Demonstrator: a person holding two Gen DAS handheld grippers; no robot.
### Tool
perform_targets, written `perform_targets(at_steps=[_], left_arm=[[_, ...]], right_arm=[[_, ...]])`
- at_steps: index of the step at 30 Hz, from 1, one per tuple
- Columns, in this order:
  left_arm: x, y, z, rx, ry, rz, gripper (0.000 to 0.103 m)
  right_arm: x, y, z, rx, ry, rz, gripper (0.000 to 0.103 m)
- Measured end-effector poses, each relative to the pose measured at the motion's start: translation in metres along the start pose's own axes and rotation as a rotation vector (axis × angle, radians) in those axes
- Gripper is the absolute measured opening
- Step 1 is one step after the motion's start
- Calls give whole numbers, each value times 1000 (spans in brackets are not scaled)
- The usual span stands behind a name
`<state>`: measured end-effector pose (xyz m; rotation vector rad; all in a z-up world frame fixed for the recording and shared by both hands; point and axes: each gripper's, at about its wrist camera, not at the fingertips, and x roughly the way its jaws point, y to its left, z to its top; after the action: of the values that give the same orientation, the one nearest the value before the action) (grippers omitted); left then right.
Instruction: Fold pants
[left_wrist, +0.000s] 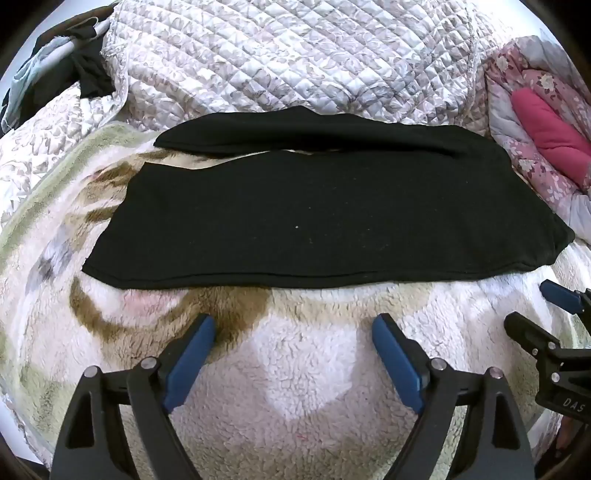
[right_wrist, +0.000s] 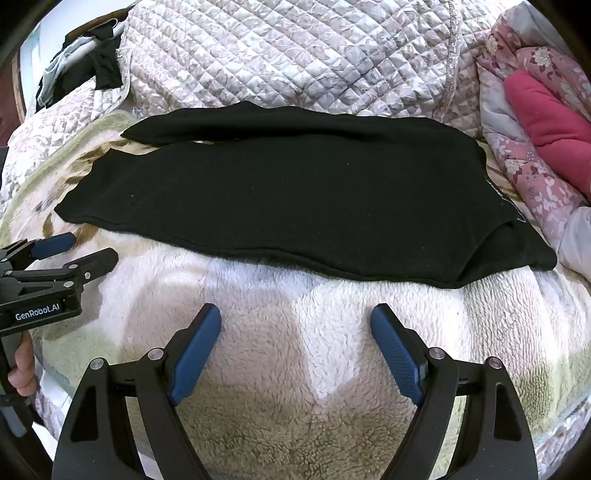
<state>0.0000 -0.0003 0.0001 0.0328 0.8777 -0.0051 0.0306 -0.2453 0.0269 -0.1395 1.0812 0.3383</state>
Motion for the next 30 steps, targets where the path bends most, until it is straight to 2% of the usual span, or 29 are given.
perform_targets(at_steps=[30], left_arm=[[-2, -8, -5, 5, -3, -7, 89]], right_arm=[[0, 1, 0, -3, 4, -4, 84]])
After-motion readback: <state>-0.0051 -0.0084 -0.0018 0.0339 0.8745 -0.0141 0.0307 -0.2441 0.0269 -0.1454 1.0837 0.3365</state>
